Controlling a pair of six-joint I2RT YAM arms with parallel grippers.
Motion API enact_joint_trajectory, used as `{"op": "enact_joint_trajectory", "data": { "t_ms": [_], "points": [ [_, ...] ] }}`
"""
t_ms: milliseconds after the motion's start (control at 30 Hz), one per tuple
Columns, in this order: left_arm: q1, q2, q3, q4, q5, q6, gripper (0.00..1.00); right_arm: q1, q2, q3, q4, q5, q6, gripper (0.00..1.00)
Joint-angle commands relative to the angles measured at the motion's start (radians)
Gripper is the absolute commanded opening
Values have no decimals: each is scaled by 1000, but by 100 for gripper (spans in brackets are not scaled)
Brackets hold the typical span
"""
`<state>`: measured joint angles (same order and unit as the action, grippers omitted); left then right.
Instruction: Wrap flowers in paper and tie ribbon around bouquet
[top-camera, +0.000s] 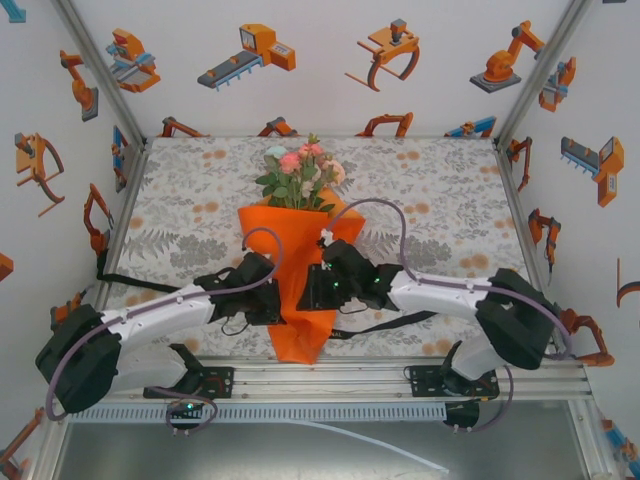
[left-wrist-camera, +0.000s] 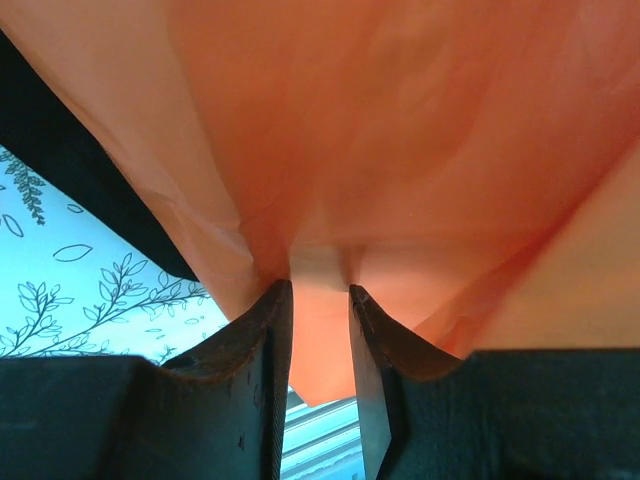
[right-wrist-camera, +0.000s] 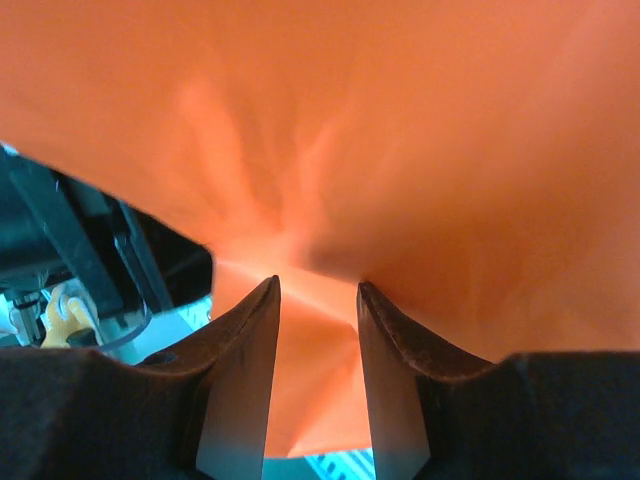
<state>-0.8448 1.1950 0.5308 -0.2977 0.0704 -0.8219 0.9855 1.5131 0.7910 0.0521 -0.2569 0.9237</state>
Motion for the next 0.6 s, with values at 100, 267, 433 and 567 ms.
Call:
{"op": "enact_joint_trajectory", "data": {
  "t_ms": [100,267,433,567],
  "points": [
    [1,-24,-31,45,-20,-34,33,19,69,26,134,-59,-26,39],
    [4,-256,4,-154,-183,3,39,19,102,37,93,-18,-67,41],
    [21,-465,20,-206,-138,-2,45,18,145,84,95,-34,-70,41],
    [56,-444,-31,-128,-41,-181,58,18,146,85,100,-24,-69,41]
  ]
}}
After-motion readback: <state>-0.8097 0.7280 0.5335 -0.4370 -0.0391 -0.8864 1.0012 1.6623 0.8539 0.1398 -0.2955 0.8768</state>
